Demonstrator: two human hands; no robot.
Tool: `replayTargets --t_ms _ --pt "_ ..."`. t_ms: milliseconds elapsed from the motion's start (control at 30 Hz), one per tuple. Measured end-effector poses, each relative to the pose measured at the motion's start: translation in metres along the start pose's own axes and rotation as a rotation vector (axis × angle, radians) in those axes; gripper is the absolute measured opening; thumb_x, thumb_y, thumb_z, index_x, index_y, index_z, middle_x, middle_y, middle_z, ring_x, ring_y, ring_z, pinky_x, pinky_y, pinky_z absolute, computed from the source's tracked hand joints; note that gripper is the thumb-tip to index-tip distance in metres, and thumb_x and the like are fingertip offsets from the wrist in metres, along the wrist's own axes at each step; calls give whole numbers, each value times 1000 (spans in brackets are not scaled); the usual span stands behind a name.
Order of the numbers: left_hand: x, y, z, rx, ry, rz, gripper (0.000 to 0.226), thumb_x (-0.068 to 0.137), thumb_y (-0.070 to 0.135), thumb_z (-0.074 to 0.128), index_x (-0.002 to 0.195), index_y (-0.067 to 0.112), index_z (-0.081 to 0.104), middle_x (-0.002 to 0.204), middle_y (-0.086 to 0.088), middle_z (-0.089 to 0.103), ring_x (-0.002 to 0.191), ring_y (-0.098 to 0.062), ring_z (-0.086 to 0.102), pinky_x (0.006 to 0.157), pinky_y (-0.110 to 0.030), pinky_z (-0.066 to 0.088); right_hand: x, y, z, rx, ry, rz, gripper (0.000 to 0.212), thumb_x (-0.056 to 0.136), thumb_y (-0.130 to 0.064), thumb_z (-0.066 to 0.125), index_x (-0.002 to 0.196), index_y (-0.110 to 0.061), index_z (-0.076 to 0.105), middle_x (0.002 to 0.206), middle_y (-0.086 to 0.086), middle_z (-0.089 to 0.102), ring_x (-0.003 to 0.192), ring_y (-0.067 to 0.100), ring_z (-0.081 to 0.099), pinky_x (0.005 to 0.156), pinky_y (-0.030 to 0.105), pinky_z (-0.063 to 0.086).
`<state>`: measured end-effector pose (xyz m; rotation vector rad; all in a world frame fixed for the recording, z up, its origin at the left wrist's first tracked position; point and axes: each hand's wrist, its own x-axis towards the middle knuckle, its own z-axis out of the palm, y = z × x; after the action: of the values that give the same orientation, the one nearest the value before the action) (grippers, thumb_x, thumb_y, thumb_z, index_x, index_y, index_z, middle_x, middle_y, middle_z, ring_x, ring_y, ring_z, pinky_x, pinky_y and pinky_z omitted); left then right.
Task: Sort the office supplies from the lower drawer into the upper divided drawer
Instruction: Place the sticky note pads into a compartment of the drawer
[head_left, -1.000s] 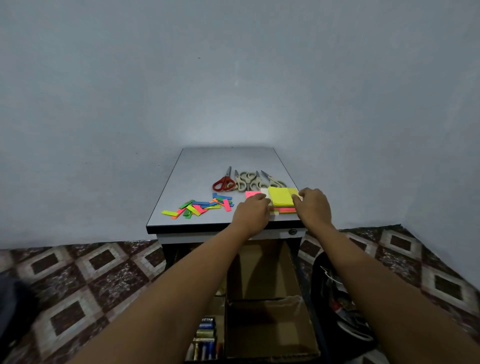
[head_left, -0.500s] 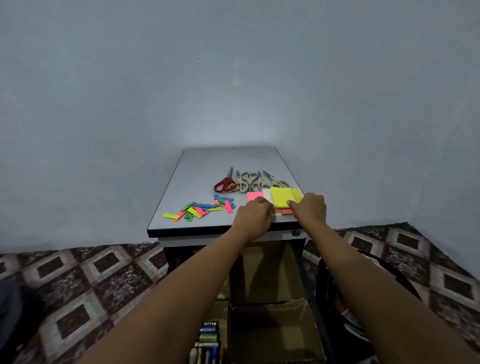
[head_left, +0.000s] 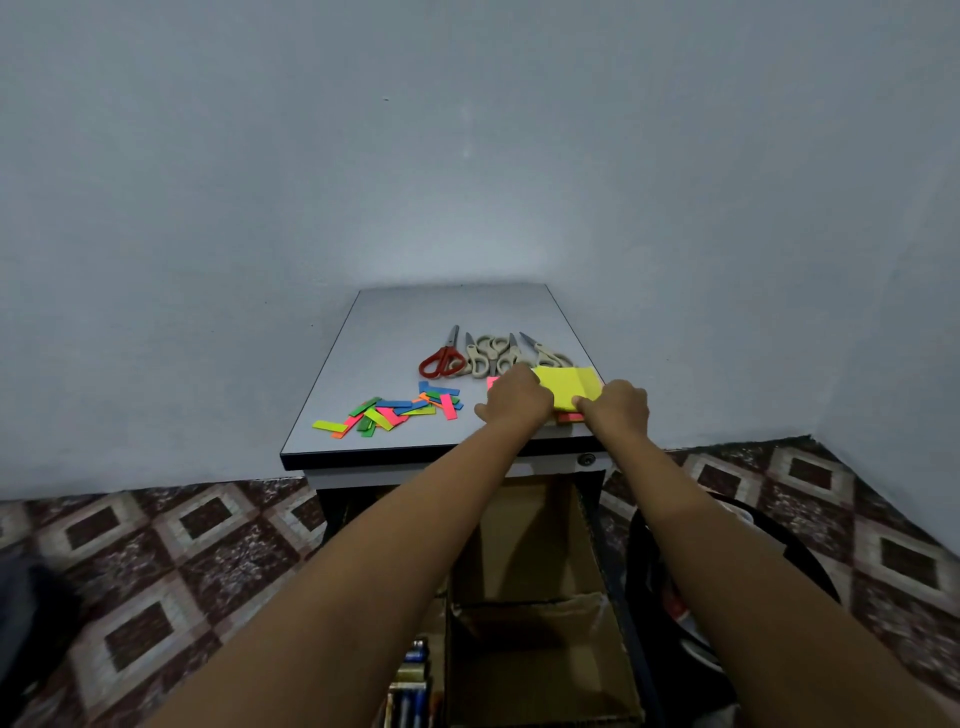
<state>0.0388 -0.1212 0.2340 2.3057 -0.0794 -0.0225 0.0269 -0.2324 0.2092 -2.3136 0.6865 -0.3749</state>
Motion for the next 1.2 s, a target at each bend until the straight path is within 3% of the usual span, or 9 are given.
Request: replayTargets --t_ms 100,333,500,600,700,767,833,900,1200 --pt "9 0 -3 -168 18 -73 24 88 7 43 107 3 56 113 -15 60 105 -31 54 92 -39 43 1 1 0 8 3 3 47 87 -31 66 118 2 54 124 23 51 113 37 48 87 37 43" --pt "20 -1 -9 -472 6 -236 40 86 -2 52 125 -3 44 121 -22 56 112 -34 55 89 -37 49 2 -4 -4 128 -31 100 49 87 -19 65 129 -1 47 133 23 41 119 37 44 93 35 41" --pt "25 -1 -7 -611 -43 -278 54 83 -2 55 135 0 38 126 -21 54 113 -34 56 93 -41 51 -3 1 -13 198 1 56 35 87 -3 59 120 8 55 123 25 56 114 37 52 88 35 44" --pt "21 -3 -6 -814 -119 -312 51 86 -7 49 135 1 38 118 -21 58 93 -30 63 68 -42 58 -10 4 -21 275 20 65 32 87 4 56 117 16 55 124 30 56 115 39 53 95 42 42" --pt "11 -7 -7 -883 -140 -300 38 89 -9 43 127 -2 44 97 -18 60 76 -25 60 52 -33 53 -12 7 -23 425 31 139 29 85 8 54 112 19 55 117 30 60 108 38 58 90 46 48" --pt "0 -9 -12 -936 -148 -289 25 89 -10 41 109 -1 51 83 -15 57 67 -23 57 47 -30 52 -15 8 -25 558 -2 242 9 83 9 55 86 14 61 81 20 61 71 28 57 58 32 49" --pt "-11 -10 -18 -982 -164 -284 21 88 -11 40 98 4 51 77 -13 56 63 -22 55 49 -29 51 -19 9 -28 630 -56 314 23 82 8 57 63 -3 48 63 8 40 51 18 35 42 21 30" --pt "-23 -15 -25 -980 -178 -273 17 89 -8 42 93 6 51 76 -12 55 62 -20 54 48 -27 48 -27 11 -32 715 -142 321 27 83 5 58 63 -7 43 64 7 39 49 16 33 39 21 28" --pt "-92 -82 -50 -855 -290 -225 13 91 -1 49 85 9 55 88 -11 66 78 -20 63 62 -27 51 -113 38 -35 980 -486 346 11 96 -1 45 90 -4 54 83 9 59 72 20 56 46 18 52"
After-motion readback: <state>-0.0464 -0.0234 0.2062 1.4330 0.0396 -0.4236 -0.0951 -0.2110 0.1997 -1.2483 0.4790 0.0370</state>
